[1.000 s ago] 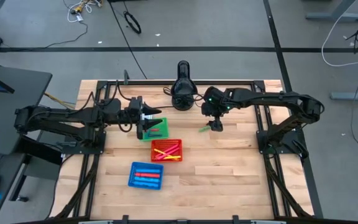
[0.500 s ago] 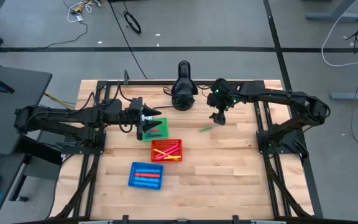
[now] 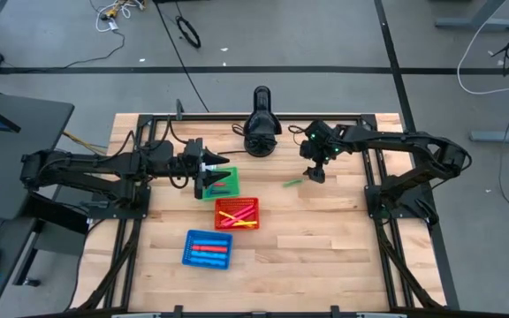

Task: Pick & Place Markers
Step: Put the green pen into the green bin

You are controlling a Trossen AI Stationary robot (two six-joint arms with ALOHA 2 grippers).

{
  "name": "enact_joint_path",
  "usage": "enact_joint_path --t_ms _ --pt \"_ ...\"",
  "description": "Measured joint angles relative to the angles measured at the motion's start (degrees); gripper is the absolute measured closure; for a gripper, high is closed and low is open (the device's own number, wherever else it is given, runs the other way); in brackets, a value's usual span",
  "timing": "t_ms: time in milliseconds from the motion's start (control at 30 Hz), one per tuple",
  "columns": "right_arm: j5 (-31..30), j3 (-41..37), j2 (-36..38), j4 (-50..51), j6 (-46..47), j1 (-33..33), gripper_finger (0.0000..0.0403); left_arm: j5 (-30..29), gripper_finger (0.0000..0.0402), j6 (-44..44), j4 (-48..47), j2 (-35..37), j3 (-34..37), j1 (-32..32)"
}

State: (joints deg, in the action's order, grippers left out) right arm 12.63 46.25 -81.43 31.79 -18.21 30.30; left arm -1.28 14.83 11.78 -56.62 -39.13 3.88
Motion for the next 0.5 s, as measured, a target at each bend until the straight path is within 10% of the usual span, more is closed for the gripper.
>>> enact_joint_path --t_ms 500 --pt "6.0 -9.1 0.0 -15.9 -4.9 -2.6 0.0076 0.0 0.0179 2.6 -0.1 0.0 0.0 0.0"
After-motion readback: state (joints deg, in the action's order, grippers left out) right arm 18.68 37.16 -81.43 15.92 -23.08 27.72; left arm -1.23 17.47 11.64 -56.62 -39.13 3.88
